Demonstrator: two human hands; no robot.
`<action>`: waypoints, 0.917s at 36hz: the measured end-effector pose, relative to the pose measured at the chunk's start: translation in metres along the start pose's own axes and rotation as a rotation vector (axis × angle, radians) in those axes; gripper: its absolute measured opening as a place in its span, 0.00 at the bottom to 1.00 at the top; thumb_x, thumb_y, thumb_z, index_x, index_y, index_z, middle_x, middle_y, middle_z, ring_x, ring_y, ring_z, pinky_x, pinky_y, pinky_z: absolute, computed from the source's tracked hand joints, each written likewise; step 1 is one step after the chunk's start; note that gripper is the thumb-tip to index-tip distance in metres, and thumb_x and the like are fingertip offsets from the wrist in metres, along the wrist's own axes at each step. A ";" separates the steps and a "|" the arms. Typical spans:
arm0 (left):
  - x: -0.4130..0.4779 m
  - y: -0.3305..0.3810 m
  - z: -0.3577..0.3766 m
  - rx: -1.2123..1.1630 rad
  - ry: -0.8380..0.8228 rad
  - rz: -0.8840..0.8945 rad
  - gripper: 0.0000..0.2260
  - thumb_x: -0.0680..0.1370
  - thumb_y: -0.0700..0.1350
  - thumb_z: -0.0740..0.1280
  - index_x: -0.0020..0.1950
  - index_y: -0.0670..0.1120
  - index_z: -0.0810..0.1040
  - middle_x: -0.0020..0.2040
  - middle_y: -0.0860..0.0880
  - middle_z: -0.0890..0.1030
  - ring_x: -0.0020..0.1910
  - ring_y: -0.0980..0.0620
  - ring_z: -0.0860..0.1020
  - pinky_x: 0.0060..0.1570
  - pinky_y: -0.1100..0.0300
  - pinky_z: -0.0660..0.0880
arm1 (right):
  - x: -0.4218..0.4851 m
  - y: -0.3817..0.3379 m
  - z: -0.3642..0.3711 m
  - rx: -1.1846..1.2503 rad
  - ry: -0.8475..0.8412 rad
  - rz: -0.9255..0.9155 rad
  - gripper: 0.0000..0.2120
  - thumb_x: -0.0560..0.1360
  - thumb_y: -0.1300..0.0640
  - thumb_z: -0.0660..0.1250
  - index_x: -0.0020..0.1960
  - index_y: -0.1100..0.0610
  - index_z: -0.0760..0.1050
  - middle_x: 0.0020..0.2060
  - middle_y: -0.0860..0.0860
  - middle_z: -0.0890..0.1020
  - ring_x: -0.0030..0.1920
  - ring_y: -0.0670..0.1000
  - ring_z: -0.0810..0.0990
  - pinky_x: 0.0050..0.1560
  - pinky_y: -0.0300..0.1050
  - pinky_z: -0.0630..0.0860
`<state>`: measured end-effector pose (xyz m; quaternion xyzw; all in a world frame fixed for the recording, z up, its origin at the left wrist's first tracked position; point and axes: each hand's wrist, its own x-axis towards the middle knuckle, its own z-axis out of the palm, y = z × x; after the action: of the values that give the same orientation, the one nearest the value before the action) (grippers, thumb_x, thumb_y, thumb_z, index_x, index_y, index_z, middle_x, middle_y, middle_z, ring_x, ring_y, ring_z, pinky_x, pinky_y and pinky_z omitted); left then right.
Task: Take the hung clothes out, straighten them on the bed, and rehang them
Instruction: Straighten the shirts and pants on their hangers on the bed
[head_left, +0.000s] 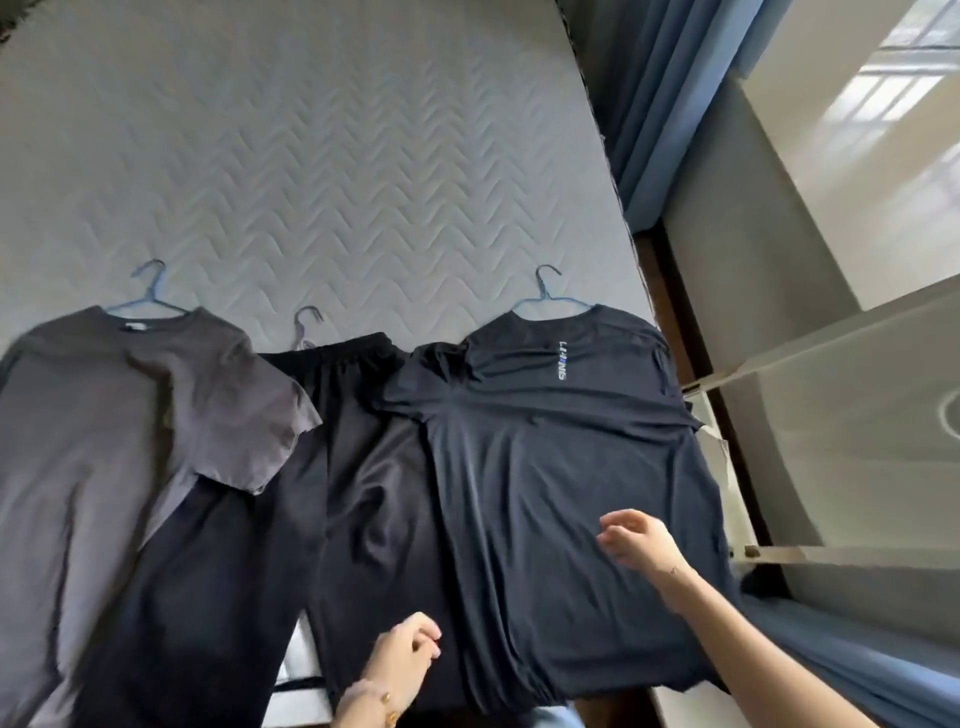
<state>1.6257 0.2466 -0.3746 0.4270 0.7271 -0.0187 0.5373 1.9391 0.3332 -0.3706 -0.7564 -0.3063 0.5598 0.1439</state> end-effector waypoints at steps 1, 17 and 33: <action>0.009 0.015 0.005 -0.008 0.012 0.016 0.18 0.71 0.36 0.61 0.34 0.60 0.73 0.28 0.59 0.81 0.30 0.64 0.77 0.44 0.65 0.77 | 0.017 -0.013 -0.010 -0.020 -0.006 -0.024 0.10 0.73 0.68 0.66 0.44 0.54 0.77 0.36 0.52 0.81 0.34 0.47 0.77 0.35 0.38 0.71; 0.192 0.064 -0.016 0.135 0.491 0.236 0.18 0.74 0.36 0.63 0.50 0.59 0.67 0.52 0.64 0.72 0.40 0.56 0.77 0.41 0.56 0.76 | 0.285 -0.172 -0.048 -0.544 0.086 -0.342 0.14 0.76 0.62 0.62 0.61 0.57 0.77 0.56 0.56 0.81 0.55 0.56 0.79 0.54 0.44 0.73; 0.254 0.014 0.024 0.480 0.910 0.520 0.15 0.67 0.44 0.53 0.51 0.49 0.70 0.50 0.53 0.70 0.40 0.52 0.67 0.45 0.55 0.66 | 0.403 -0.200 -0.051 -0.788 0.196 -0.372 0.29 0.74 0.62 0.59 0.75 0.57 0.61 0.73 0.57 0.65 0.70 0.61 0.68 0.72 0.60 0.64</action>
<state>1.6382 0.3960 -0.5811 0.6666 0.7317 0.1350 0.0456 2.0007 0.7459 -0.5476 -0.7349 -0.6121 0.2905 -0.0286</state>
